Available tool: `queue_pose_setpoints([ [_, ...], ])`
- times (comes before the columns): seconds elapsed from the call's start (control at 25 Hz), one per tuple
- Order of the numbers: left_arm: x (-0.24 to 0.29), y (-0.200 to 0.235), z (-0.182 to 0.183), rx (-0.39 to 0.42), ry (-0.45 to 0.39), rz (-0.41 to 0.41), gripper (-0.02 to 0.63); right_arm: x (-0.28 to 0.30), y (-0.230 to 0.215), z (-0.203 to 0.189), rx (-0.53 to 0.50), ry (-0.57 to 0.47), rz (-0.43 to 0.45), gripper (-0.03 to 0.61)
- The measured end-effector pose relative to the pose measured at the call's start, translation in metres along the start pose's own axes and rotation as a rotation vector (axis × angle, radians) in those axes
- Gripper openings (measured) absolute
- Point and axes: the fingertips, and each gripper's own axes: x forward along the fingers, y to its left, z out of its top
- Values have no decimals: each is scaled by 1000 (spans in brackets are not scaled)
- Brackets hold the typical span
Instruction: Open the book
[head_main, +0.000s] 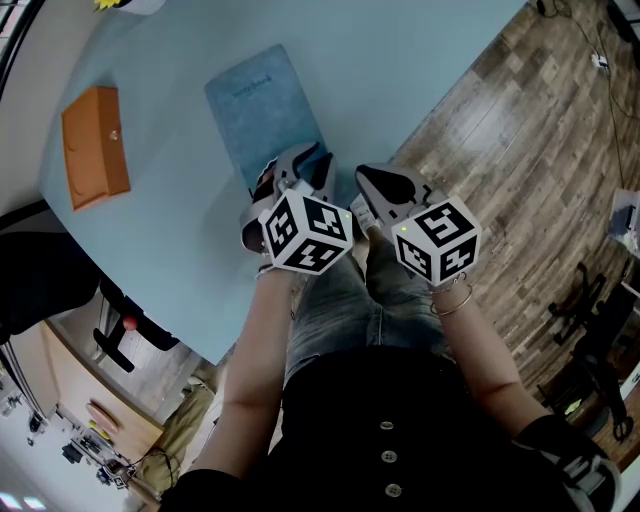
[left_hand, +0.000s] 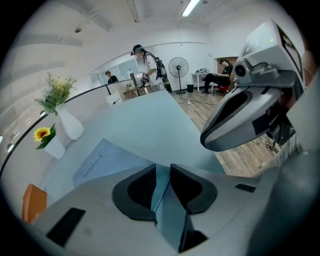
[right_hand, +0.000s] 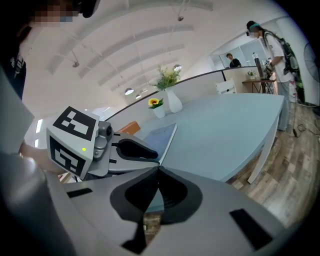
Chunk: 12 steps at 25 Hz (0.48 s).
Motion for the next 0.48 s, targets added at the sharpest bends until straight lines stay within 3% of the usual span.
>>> queue_pose_setpoints([
  [0.48,-6,-2,2,-35,-29,-28,38,-4,3,8,-16,-21,-9,2],
])
